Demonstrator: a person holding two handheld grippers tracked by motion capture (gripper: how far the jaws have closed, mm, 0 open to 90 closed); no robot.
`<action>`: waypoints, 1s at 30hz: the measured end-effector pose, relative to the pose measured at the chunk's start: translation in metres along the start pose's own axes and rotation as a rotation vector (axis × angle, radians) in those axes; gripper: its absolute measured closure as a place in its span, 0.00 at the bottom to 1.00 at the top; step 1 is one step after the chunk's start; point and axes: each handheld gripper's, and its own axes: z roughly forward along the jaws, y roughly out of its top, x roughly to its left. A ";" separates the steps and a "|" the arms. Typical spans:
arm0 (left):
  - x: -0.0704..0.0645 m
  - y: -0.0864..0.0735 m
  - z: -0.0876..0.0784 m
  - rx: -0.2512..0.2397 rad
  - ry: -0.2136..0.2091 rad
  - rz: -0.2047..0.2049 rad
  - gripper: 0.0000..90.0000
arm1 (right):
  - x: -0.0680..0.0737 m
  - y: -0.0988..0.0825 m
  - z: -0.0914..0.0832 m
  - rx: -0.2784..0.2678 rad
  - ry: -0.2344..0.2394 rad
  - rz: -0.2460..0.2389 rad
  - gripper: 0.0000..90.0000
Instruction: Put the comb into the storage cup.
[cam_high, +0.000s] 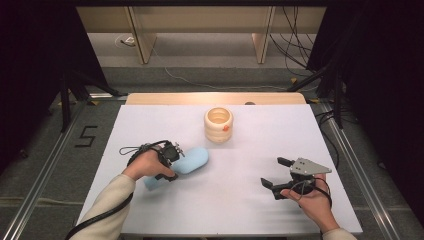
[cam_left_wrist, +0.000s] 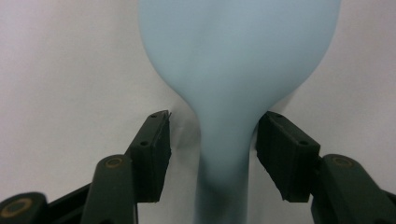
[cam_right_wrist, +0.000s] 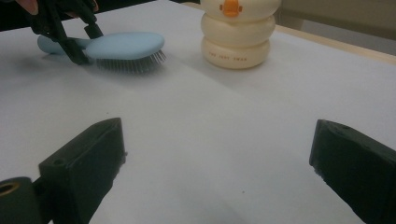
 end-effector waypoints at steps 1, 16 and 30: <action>0.000 0.000 0.000 0.004 -0.006 0.002 0.51 | 0.000 0.000 0.000 0.001 0.000 0.000 0.05; 0.000 0.007 0.000 0.057 -0.053 0.007 0.66 | 0.000 -0.001 0.001 0.016 -0.003 -0.006 0.05; -0.003 0.015 0.001 0.105 -0.044 0.017 0.71 | 0.001 -0.002 0.003 0.033 0.006 -0.008 0.05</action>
